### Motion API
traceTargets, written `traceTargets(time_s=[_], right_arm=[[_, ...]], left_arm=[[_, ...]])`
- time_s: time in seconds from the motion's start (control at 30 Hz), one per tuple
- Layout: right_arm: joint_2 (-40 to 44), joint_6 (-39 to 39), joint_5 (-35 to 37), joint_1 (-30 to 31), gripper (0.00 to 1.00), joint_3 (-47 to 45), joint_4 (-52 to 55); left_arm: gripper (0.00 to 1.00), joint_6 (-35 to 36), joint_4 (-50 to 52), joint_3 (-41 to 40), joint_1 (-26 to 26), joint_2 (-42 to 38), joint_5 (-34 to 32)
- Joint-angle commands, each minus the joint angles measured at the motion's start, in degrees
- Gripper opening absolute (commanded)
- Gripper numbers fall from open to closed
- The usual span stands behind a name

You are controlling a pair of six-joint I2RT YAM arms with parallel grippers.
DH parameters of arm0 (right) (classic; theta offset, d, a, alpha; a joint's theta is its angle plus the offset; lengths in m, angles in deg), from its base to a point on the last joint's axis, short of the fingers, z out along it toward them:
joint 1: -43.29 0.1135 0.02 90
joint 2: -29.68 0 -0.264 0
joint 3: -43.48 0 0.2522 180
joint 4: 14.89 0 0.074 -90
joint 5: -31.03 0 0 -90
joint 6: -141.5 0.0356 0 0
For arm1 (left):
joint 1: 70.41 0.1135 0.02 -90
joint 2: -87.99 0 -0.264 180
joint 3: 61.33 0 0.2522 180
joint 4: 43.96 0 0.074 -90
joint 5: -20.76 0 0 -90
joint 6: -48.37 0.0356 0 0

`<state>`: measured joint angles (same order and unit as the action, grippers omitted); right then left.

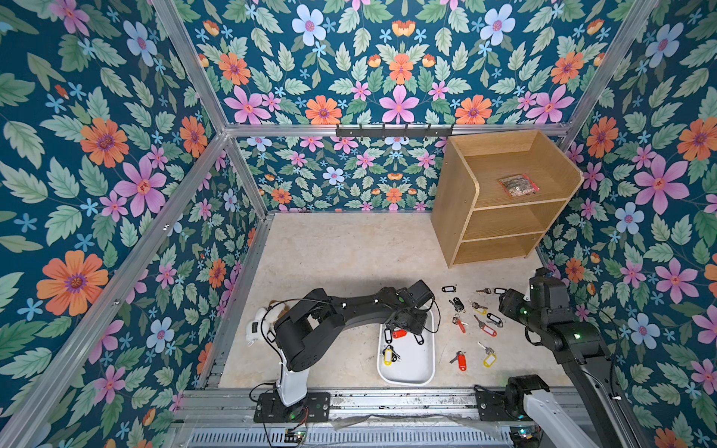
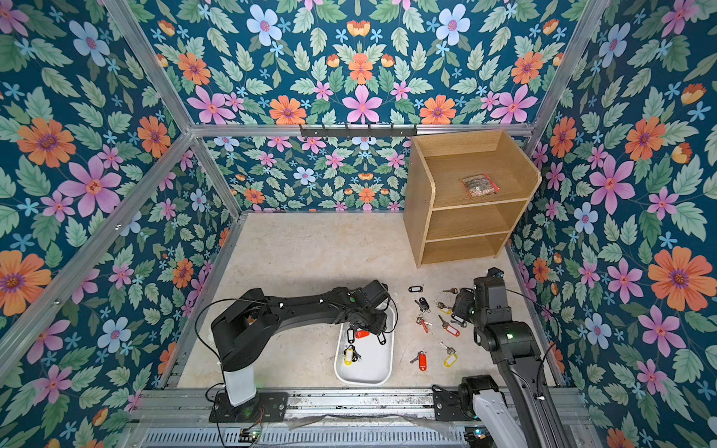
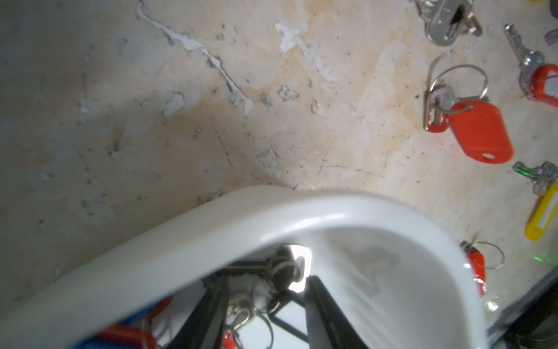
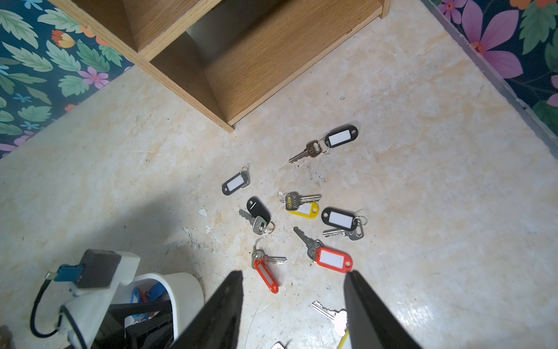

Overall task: Take the keys out of the storage box
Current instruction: Pick up the key from the storage box.

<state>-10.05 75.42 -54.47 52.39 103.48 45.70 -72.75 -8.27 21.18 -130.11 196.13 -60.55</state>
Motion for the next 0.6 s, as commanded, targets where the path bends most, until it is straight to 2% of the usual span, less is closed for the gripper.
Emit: traceTargets(time_s=[0.0, 0.33, 0.57], right_arm=[[0.15, -0.68, -0.10, 0.09, 0.58, -0.08, -1.10], [0.17, -0.63, -0.10, 0.05, 0.58, -0.08, -1.13], [0.09, -0.62, -0.10, 0.05, 0.58, -0.09, -1.15]], left_arm=[[0.48, -0.44, 2.04, 0.37, -0.11, -0.09, 1.15], [0.48, 2.05, 8.59, 2.39, -0.57, -3.34, -4.58], [0.47, 0.69, 10.32, 2.90, -1.19, -3.95, -4.99]])
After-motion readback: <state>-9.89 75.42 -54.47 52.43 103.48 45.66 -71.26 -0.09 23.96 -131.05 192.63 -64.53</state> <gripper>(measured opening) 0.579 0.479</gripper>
